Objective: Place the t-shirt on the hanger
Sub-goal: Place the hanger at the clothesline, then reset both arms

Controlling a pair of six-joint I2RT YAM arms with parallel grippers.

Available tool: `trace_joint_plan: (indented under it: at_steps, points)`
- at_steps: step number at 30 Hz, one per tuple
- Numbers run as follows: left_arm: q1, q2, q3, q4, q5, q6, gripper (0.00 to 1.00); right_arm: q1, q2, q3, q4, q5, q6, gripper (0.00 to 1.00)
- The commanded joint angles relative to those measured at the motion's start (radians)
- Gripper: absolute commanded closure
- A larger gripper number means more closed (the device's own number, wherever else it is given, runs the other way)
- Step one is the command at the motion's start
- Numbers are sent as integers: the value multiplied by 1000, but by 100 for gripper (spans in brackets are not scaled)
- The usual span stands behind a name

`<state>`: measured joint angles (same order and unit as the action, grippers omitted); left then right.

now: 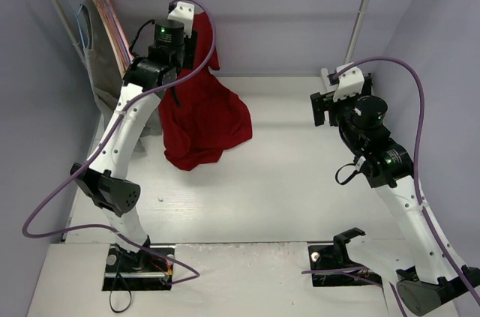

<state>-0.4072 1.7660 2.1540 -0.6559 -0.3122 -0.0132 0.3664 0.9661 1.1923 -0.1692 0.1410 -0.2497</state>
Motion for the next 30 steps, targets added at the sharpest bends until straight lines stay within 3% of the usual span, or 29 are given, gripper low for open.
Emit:
trace_joint_plan:
  at_steps: [1, 3, 6, 12, 20, 24, 30]
  points:
    - [4, -105, 20, 62, 13, -30, 47, -1, -13, -2, 45, -12, 26, 17]
    - [4, -135, 21, 33, 35, -37, 33, -1, -17, -8, 46, -14, 39, 17]
    - [4, -191, 21, -25, 70, -51, 28, -1, -26, -19, 46, -15, 72, 15]
    - [4, -376, -95, -155, 166, -83, 28, -1, -73, -59, 45, -66, 133, 0]
    - [1, -834, -667, -212, 144, -137, 28, -1, -168, -141, 19, -6, 228, 0]
    - [1, -1005, -842, -221, 96, -149, 28, -1, -217, -216, 11, 57, 250, 0]
    - [1, -1073, -887, -339, 104, -172, 28, -1, -268, -263, -3, 144, 265, 0]
